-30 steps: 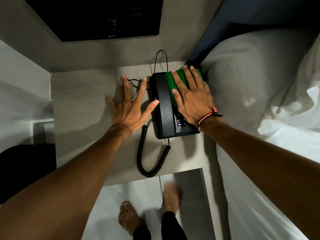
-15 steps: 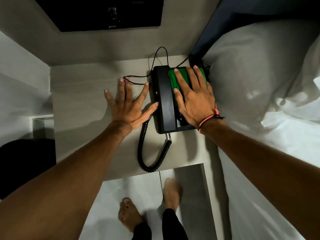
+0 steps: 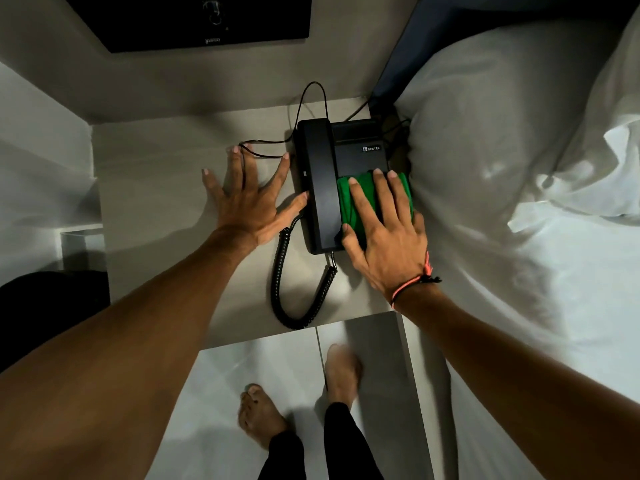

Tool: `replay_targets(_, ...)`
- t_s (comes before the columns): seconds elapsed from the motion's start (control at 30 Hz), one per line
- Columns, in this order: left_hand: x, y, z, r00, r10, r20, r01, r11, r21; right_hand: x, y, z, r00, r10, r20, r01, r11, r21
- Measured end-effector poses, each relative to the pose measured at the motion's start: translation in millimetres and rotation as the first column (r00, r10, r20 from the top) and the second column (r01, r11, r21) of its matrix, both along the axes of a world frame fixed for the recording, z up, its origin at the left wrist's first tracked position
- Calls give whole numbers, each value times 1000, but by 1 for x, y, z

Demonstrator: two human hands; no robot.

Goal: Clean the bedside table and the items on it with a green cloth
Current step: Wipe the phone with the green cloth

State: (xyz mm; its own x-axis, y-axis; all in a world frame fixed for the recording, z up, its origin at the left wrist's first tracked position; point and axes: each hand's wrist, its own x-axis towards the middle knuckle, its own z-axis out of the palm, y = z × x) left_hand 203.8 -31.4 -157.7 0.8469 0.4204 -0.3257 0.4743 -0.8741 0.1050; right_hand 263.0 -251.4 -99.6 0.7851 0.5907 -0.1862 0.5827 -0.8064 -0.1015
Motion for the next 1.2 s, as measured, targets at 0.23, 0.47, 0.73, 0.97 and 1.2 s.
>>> replay_targets(0.23, -1, 0, -1, 1000, 4, 10, -4, 1000, 0, -24, -25, 0, 997, 18, -76, -19, 1000, -5)
replay_targets(0.47, -1, -1, -1, 1000, 17, 27, -17, 1000, 4, -30, -40, 4, 992, -42, -121, 75, 955, 286)
replay_targets(0.73, -3, 4, 4, 1000, 23, -3, -23, 998, -62, 24, 19, 39, 996, -72, -48, 86, 805, 586)
replay_targets(0.97, -15, 15, 4, 1000, 9, 29, -7, 999, -39, 62, 87, 45, 993, 84, -87, -28, 859, 511)
replay_targets(1.2, -17, 15, -1, 1000, 4, 27, -4, 1000, -1, 62, 111, 28, 991, 131, -39, -124, 981, 151)
